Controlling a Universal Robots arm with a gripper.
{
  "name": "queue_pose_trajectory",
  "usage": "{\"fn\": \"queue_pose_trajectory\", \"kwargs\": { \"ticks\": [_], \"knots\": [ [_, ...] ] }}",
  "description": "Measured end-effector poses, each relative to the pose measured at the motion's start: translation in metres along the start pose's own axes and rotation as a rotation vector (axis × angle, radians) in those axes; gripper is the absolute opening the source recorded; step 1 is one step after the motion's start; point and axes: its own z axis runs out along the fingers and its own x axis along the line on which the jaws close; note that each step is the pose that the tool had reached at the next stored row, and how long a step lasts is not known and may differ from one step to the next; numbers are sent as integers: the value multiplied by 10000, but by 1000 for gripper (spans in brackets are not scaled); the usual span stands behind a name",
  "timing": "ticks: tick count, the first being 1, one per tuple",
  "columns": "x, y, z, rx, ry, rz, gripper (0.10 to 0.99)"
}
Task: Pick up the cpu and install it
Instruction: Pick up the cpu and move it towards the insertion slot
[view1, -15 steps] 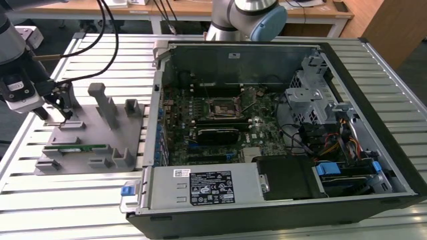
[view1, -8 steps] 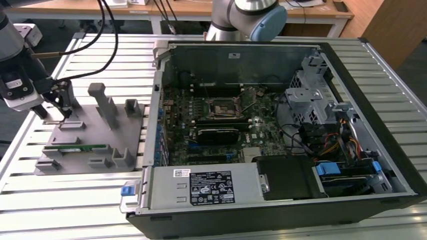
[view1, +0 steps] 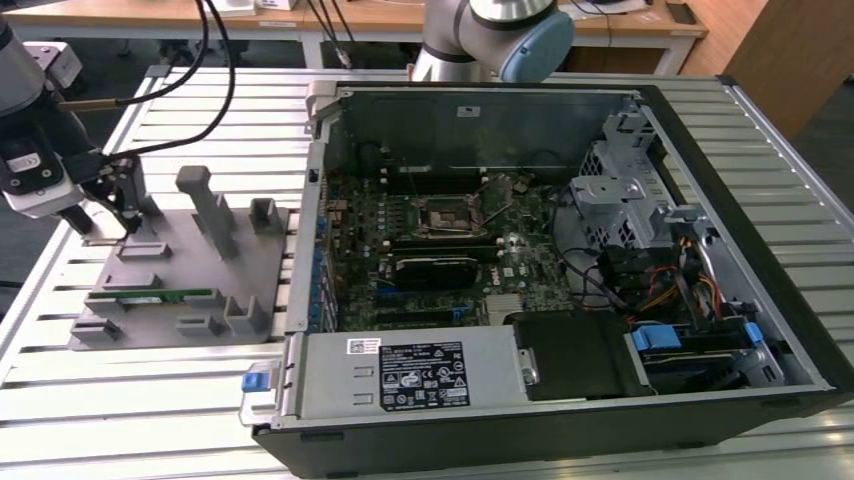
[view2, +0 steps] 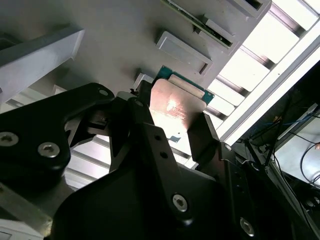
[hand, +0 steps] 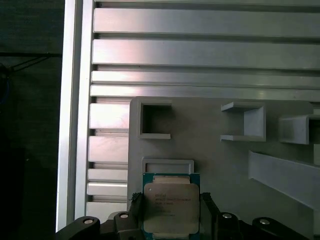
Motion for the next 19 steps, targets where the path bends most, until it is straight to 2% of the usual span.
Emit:
{"fn": "queue_pose_trajectory", "kwargs": {
  "ticks": [19],
  "knots": [
    [1, 5, -85, 0, 0, 0, 541]
  ]
}}
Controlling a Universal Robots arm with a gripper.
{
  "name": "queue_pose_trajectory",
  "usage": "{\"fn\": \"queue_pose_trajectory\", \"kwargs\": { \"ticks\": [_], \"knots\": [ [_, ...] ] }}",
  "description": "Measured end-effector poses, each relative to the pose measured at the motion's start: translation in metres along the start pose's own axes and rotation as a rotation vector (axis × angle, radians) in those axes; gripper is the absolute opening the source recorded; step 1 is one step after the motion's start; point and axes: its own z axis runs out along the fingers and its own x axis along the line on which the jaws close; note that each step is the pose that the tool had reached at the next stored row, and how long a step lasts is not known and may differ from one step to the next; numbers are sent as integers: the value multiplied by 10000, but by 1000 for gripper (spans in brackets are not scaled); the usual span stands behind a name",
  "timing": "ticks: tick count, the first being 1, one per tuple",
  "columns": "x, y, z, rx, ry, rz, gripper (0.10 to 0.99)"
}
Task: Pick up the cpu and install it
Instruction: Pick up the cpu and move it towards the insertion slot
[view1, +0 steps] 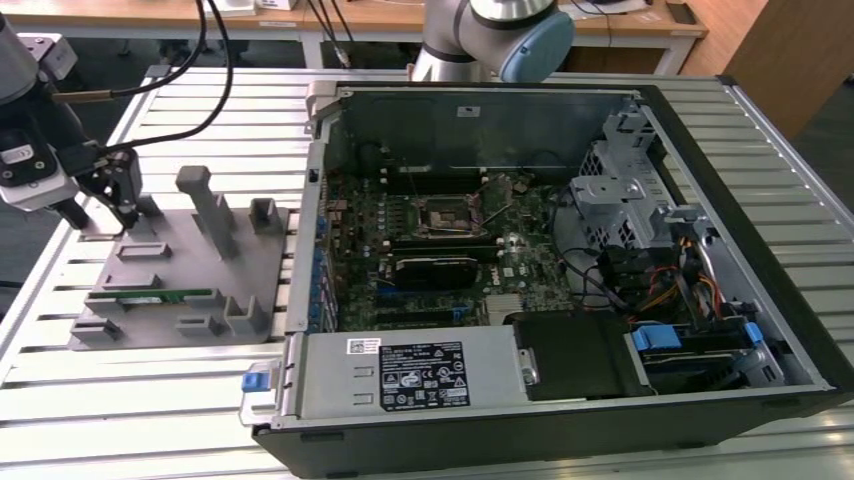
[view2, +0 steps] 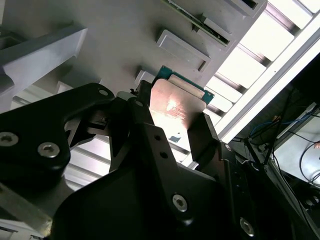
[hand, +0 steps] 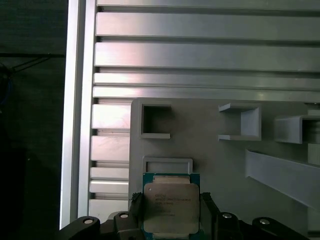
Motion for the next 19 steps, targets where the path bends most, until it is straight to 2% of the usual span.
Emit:
{"fn": "queue_pose_trajectory", "kwargs": {
  "ticks": [9, 19],
  "knots": [
    [0, 1, -26, 0, -1, 0, 541],
    [0, 6, -89, 0, 0, 0, 541]
  ]
}}
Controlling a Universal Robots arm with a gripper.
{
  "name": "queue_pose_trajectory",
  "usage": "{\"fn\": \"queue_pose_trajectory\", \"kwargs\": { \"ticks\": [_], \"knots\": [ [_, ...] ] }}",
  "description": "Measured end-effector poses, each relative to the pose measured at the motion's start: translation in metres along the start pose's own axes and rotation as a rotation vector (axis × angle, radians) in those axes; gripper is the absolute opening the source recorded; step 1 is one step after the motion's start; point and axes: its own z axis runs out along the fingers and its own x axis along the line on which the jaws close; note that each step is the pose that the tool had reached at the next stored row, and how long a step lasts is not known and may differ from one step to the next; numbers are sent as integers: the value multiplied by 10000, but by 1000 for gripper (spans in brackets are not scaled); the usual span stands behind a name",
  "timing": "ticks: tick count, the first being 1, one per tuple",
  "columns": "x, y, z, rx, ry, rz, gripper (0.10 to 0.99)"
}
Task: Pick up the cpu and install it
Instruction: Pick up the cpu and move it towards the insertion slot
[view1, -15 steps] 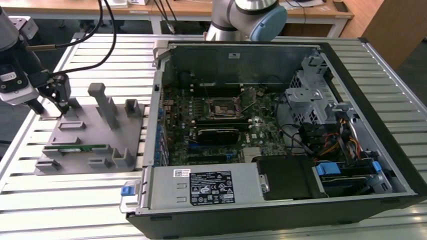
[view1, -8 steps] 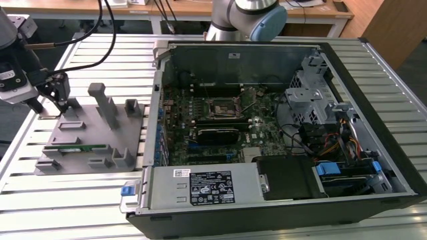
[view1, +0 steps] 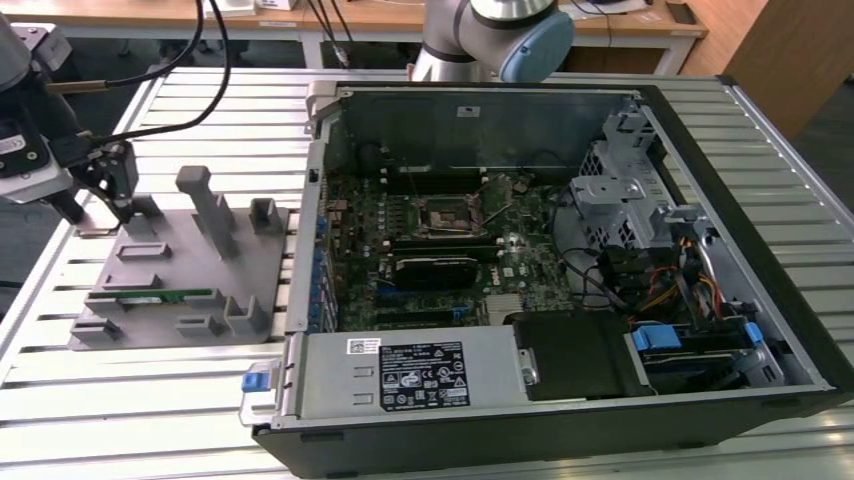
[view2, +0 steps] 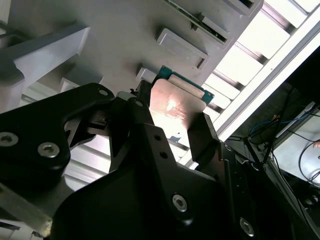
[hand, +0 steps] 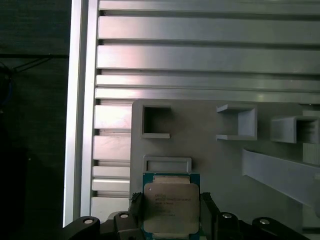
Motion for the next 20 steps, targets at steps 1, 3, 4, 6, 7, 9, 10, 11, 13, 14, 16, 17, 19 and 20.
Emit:
{"fn": "queue_pose_trajectory", "kwargs": {
  "ticks": [1, 3, 4, 6, 7, 9, 10, 11, 13, 14, 16, 17, 19, 20],
  "knots": [
    [0, 1, -5, 0, 0, 0, 541],
    [0, 1, -15, 0, 1, 0, 541],
    [0, 2, -19, 0, 0, 0, 541],
    [1, 2, -30, 1, 1, 0, 541],
    [1, 2, -35, 0, 1, 0, 541],
    [0, 3, -48, 1, 1, 0, 541],
    [0, 4, -55, 0, 1, 0, 541],
    [0, 4, -61, 0, 0, 0, 541],
    [1, 5, -71, 0, -1, 1, 541],
    [0, 6, -76, 0, -1, 0, 541],
    [1, 7, -85, -1, -1, 0, 541],
    [1, 7, -90, 0, 0, 1, 541],
    [1, 9, -101, 0, 0, 0, 541],
    [1, 9, -105, 0, 0, 0, 541]
  ]
}}
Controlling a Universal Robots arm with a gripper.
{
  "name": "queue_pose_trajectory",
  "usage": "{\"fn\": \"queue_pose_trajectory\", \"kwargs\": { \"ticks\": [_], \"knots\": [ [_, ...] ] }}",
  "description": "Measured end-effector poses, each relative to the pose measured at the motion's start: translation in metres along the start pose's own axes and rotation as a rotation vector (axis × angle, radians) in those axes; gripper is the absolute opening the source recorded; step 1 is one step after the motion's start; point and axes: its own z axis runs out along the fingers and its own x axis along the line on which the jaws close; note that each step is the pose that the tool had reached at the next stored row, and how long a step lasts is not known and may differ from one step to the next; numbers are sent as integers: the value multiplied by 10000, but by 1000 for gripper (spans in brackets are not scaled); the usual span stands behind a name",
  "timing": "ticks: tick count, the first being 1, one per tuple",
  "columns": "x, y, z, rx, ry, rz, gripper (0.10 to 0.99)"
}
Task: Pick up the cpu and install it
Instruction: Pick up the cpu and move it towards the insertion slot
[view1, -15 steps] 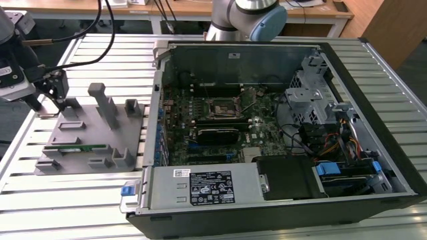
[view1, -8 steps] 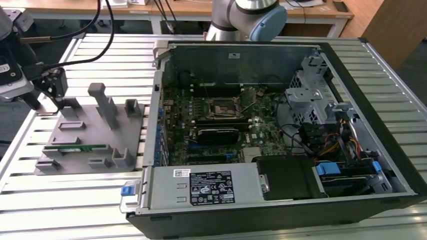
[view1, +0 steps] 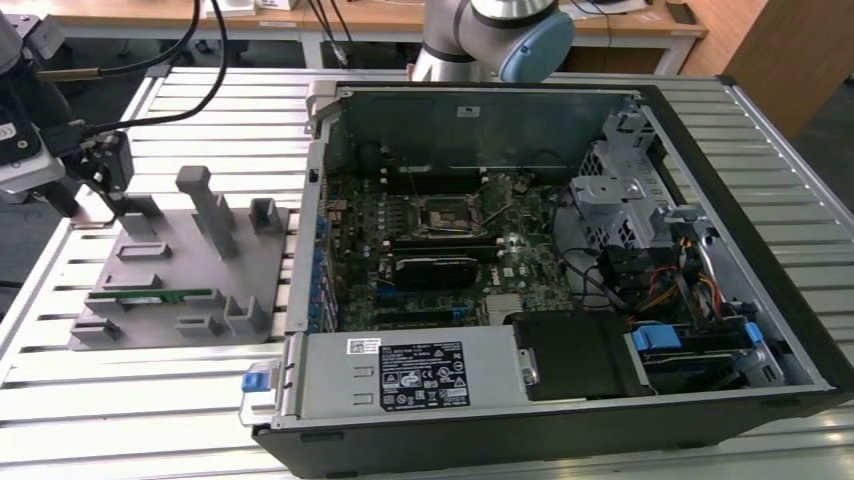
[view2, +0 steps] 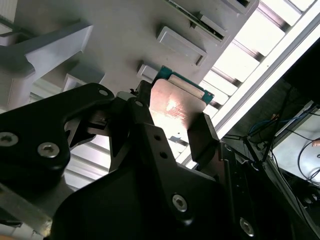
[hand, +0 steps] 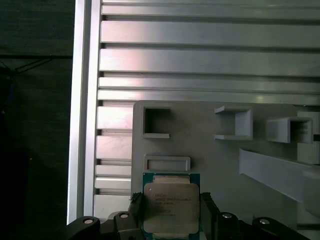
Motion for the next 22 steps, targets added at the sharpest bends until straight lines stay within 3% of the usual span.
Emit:
{"fn": "queue_pose_trajectory", "kwargs": {
  "ticks": [22],
  "knots": [
    [1, 6, -82, -1, -1, 0, 541]
  ]
}}
